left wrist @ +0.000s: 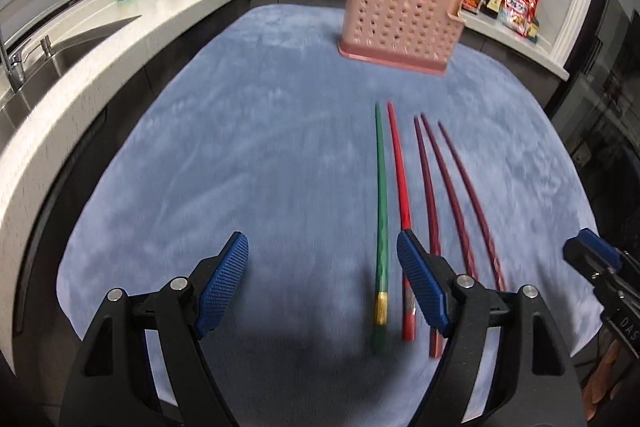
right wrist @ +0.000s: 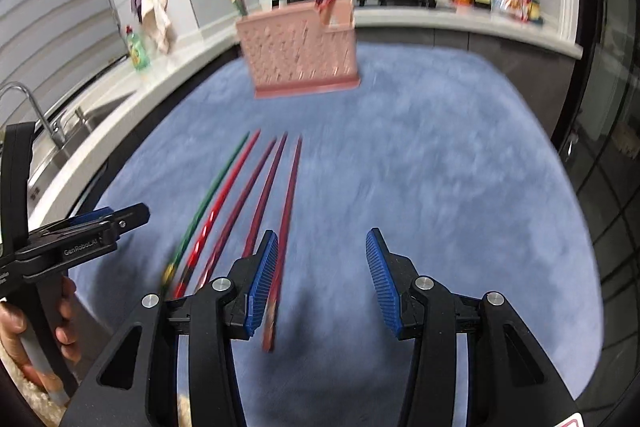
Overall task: Organize utensils
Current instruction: 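Move both open grippers back down to the remaining chopsticks on the mat, then grasp the other green chopstick with the left gripper while the right grasps a dark-red chopstick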
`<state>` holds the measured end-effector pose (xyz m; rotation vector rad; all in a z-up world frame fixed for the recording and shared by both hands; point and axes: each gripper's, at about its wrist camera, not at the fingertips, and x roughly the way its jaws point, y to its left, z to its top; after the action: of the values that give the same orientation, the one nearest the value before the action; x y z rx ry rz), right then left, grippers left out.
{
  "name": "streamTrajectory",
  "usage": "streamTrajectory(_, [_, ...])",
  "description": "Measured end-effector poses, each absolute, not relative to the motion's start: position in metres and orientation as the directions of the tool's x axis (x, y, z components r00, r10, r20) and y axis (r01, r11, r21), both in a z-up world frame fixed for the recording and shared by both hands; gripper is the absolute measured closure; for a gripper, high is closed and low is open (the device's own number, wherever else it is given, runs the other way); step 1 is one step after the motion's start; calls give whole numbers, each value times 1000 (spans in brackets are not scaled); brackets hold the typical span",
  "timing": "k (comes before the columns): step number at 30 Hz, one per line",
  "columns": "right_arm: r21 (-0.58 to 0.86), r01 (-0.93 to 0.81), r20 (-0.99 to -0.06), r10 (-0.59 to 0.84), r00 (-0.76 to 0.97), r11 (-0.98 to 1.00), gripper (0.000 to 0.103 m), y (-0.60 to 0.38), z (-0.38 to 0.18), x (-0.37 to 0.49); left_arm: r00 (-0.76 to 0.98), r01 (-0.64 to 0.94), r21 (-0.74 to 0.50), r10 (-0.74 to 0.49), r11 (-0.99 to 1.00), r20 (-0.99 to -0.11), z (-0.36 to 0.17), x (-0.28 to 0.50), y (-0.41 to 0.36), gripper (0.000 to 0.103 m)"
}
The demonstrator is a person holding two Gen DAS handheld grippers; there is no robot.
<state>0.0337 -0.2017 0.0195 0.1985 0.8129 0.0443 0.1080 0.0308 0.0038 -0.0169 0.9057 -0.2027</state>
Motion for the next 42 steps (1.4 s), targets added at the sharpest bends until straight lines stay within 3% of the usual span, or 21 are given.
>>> streamTrajectory(10, [168, -1, -760, 130, 637, 986, 58, -173, -12, 32, 577, 217, -72, -188, 973, -795, -18, 87, 21, 31])
streamTrajectory(21, [162, -6, -786, 133, 604, 987, 76, -167, -27, 37, 569, 229, -25, -155, 973, -808, -35, 84, 12, 40])
streamTrajectory(25, [161, -5, -786, 131, 605, 987, 77, -167, -29, 37, 573, 226, -9, -140, 974, -808, -36, 84, 9, 42])
streamTrajectory(28, [161, -3, -786, 130, 605, 987, 81, -168, -30, 37, 572, 228, -11, -143, 974, -808, -36, 84, 10, 49])
streamTrajectory(31, [166, -1, -785, 133, 606, 986, 84, -170, -31, 37, 566, 230, -26, -155, 973, -810, -34, 85, 11, 63])
streamTrajectory(33, [168, -1, -785, 134, 605, 986, 88, -171, -31, 37, 559, 238, -43, -173, 970, -811, -33, 85, 12, 79])
streamTrajectory(36, [175, 0, -786, 140, 602, 985, 96, -173, -31, 37, 548, 251, -70, -201, 965, -812, -33, 86, 13, 90])
streamTrajectory(42, [219, 19, -783, 164, 600, 976, 96, -180, -29, 37, 518, 240, -129, -239, 962, -821, -31, 90, 17, 93])
